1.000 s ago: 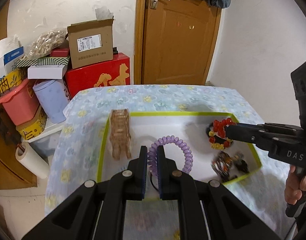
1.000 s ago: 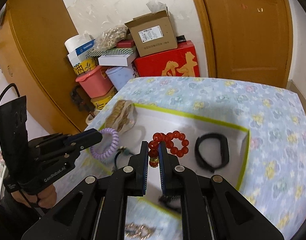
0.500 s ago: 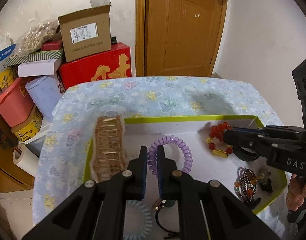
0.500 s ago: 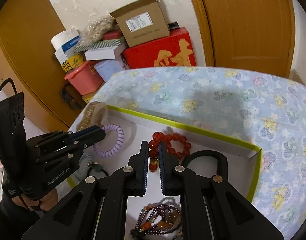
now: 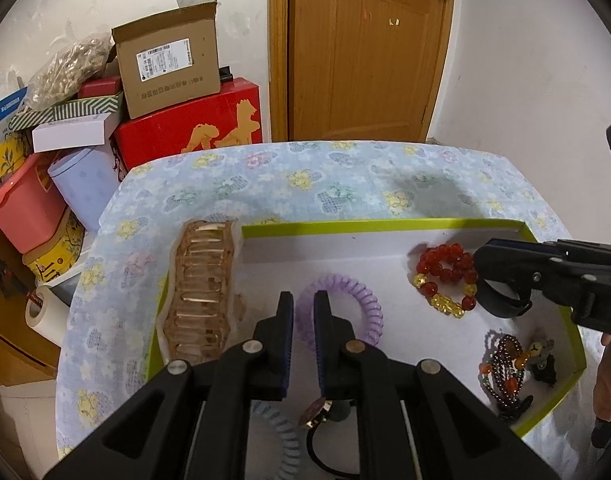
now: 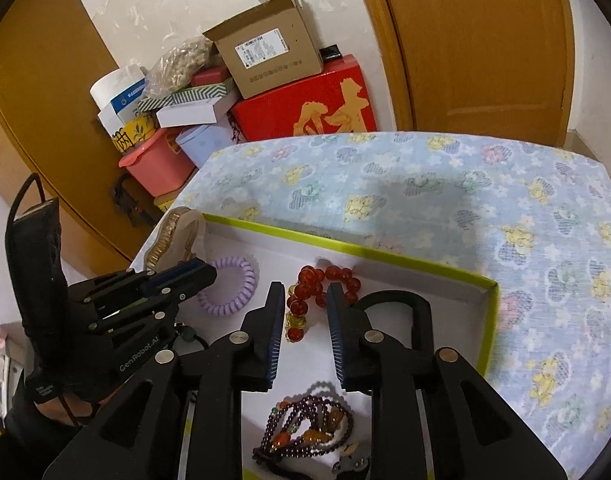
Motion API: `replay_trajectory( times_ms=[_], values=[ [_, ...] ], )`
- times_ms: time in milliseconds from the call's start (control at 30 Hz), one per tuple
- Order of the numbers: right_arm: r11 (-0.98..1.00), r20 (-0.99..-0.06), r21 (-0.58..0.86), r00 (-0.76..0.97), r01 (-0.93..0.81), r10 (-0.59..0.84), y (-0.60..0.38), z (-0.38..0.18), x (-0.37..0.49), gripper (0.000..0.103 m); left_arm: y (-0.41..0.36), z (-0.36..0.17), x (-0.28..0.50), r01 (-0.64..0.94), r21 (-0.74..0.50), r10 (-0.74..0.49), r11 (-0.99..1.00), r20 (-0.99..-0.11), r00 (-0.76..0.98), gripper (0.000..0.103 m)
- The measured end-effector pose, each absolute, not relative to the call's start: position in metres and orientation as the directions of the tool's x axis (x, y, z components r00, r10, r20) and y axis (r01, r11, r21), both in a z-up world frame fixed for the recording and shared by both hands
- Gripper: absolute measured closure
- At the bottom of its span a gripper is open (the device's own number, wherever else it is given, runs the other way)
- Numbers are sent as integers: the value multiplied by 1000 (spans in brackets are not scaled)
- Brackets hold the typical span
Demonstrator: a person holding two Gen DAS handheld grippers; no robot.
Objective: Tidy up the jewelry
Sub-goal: 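Open both tools to drop the hair tie and bracelet in the box, then withdraw both tools from the box toward the remaining jewelry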
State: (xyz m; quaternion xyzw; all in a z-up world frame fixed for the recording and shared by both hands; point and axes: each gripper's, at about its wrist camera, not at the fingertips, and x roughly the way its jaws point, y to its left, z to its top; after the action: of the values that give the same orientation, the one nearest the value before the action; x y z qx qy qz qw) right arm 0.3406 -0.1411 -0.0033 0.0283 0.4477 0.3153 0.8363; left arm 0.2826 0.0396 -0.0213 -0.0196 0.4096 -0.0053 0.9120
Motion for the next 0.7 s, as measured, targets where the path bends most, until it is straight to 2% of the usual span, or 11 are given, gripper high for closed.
replay_trajectory(
  times_ms=[100, 333, 700],
  values=[
    [804, -724, 329, 413, -496, 552, -146, 2, 335, 80, 41, -17, 279, -12, -54, -32, 998, -741, 671, 84],
    [815, -711, 306, 451, -492, 539, -158, 18, 306, 79, 44, 2, 251, -24, -62, -28, 998, -720, 693, 83],
    [812, -668, 285, 502, -510, 550, -181, 44, 220, 79, 40, 28, 166, -15, -63, -33, 998, -693, 721, 84]
  ],
)
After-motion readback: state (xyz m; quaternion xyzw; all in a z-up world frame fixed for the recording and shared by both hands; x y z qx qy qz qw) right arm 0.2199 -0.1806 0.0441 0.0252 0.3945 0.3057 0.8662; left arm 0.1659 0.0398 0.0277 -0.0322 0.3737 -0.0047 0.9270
